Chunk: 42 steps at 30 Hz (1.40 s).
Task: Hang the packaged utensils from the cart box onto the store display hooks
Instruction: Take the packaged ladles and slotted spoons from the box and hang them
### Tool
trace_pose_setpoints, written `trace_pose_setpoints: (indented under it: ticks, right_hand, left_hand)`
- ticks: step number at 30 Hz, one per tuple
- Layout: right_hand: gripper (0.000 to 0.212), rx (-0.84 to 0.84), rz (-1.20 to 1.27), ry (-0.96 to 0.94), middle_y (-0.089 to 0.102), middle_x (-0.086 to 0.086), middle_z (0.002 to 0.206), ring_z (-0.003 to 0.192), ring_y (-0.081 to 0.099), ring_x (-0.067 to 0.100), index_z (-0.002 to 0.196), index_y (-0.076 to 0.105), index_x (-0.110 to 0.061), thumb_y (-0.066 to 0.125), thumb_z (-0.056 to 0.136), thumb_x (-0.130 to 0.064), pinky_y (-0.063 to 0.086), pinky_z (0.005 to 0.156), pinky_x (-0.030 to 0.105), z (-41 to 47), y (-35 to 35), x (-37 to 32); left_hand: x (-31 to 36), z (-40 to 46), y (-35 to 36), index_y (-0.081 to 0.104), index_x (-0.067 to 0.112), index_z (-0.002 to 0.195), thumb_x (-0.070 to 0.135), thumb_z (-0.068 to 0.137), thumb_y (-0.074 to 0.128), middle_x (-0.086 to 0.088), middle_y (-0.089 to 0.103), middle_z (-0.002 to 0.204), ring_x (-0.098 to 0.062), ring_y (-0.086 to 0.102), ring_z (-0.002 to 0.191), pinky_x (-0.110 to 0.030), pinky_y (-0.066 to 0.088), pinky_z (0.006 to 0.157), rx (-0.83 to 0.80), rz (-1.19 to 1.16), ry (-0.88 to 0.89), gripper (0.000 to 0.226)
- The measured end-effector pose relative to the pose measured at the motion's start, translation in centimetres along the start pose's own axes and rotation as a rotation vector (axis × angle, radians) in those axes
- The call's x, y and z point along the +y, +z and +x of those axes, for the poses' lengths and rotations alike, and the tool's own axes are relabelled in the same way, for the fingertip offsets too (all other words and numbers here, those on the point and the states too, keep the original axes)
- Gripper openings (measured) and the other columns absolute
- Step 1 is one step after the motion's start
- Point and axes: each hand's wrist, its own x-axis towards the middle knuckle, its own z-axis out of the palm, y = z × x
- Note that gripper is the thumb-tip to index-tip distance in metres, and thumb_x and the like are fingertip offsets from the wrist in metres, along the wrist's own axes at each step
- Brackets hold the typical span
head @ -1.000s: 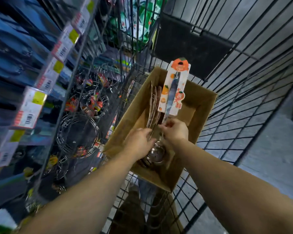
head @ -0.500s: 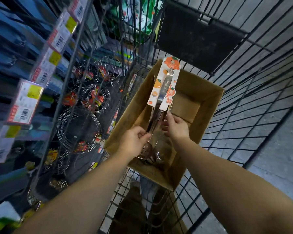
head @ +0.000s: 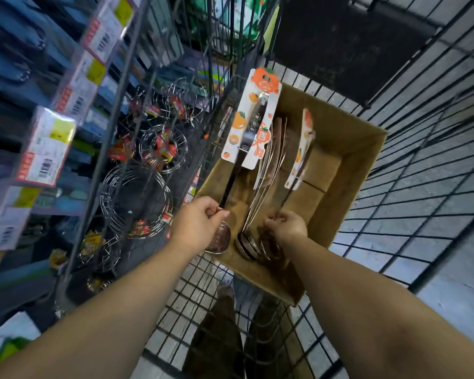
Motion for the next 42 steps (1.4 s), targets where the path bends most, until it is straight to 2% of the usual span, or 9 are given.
trace_pose_setpoints:
  ticks: [5, 9, 16, 19, 22, 27, 31, 37, 42]
  right_hand:
    - [0.027, 0.165, -0.016, -0.15, 0.071, 0.006, 0.103, 0.087, 0.066, 0.02, 0.111, 0.066, -0.011, 0.07, 0.086, -0.019, 0.055, 0.081, 0.033, -4.2, -2.4, -2.0]
    - [0.015, 0.203, 0.018, -0.257, 0.067, 0.002, 0.095, 0.073, 0.058, 0.012, 0.102, 0.062, -0.018, 0.067, 0.089, -0.021, 0.049, 0.068, 0.026, -8.6, -3.8, -3.9]
    - [0.032, 0.198, 0.036, -0.538, 0.069, 0.001, 0.096, 0.091, 0.067, 0.024, 0.106, 0.066, -0.01, 0.076, 0.08, -0.026, 0.055, 0.086, 0.042, -20.1, -5.3, -5.9]
    - [0.016, 0.128, 0.045, -0.676, 0.071, 0.0, 0.091, 0.086, 0.066, 0.02, 0.095, 0.068, -0.016, 0.074, 0.082, -0.023, 0.054, 0.079, 0.034, -25.7, -5.7, -5.7]
    - [0.011, 0.059, -0.024, -0.81, 0.071, 0.0, 0.089, 0.085, 0.067, 0.02, 0.092, 0.068, -0.02, 0.073, 0.083, -0.023, 0.055, 0.08, 0.037, -31.3, -5.6, -4.0]
    - [0.008, -0.073, -0.153, -1.042, 0.066, -0.003, 0.079, 0.071, 0.059, 0.013, 0.089, 0.067, -0.019, 0.073, 0.084, -0.023, 0.046, 0.063, 0.024, -40.9, -3.9, 0.8]
    - [0.01, -0.21, -0.299, -1.189, 0.069, -0.001, 0.076, 0.072, 0.061, 0.015, 0.078, 0.066, -0.021, 0.074, 0.082, -0.024, 0.046, 0.068, 0.029, -48.2, -0.2, 3.9]
    - [0.014, -0.471, -0.481, -1.345, 0.066, 0.012, 0.075, 0.071, 0.058, 0.02, 0.074, 0.063, -0.015, 0.068, 0.087, -0.012, 0.049, 0.072, 0.037, -57.8, 8.9, 11.8]
    - [0.029, -0.614, -0.657, -1.478, 0.047, 0.002, 0.063, 0.062, 0.047, 0.015, 0.067, 0.047, -0.011, 0.062, 0.091, -0.015, 0.033, 0.053, 0.016, -65.6, 16.9, 22.0]
  left_hand:
    - [2.6, -2.5, -1.8, 0.065, 0.019, 0.085, 0.036, 0.082, 0.069, 0.007, 0.062, 0.081, -0.016, 0.06, 0.081, -0.029, 0.048, 0.072, 0.008, -0.008, 0.054, 0.018]
    - [5.2, -4.7, -4.3, 0.063, 0.021, 0.085, 0.035, 0.082, 0.07, 0.005, 0.061, 0.085, -0.016, 0.057, 0.083, -0.027, 0.044, 0.07, 0.029, -0.009, 0.117, 0.016]
    - [8.2, -11.5, -9.8, 0.062, 0.023, 0.08, 0.041, 0.079, 0.071, 0.004, 0.064, 0.08, -0.02, 0.062, 0.083, -0.032, 0.049, 0.073, 0.2, -0.07, 0.239, 0.019]
    - [8.7, -16.8, -12.2, 0.062, 0.021, 0.085, 0.043, 0.081, 0.068, 0.007, 0.06, 0.081, -0.018, 0.059, 0.083, -0.03, 0.045, 0.073, 0.283, -0.109, 0.263, 0.023]
    - [8.0, -23.3, -14.1, 0.061, 0.02, 0.09, 0.048, 0.083, 0.065, 0.004, 0.06, 0.088, -0.02, 0.057, 0.086, -0.033, 0.048, 0.077, 0.392, -0.155, 0.262, 0.029]
    - [4.0, -35.3, -16.3, 0.06, 0.024, 0.079, 0.047, 0.082, 0.066, 0.002, 0.063, 0.085, -0.021, 0.06, 0.085, -0.035, 0.048, 0.075, 0.576, -0.259, 0.214, 0.024]
    - [-1.1, -44.6, -18.5, 0.047, 0.03, 0.058, 0.044, 0.081, 0.065, 0.007, 0.052, 0.063, -0.029, 0.062, 0.08, -0.037, 0.047, 0.07, 0.738, -0.283, 0.14, 0.032]
    - [-10.0, -57.6, -19.9, 0.041, 0.032, 0.06, 0.044, 0.082, 0.054, -0.006, 0.064, 0.08, -0.031, 0.06, 0.081, -0.037, 0.05, 0.071, 0.94, -0.26, -0.039, 0.029]
    - [-18.5, -69.9, -18.6, 0.037, 0.029, 0.069, 0.039, 0.089, 0.052, 0.002, 0.053, 0.068, -0.026, 0.059, 0.079, -0.034, 0.039, 0.063, 1.143, -0.259, -0.183, 0.027]
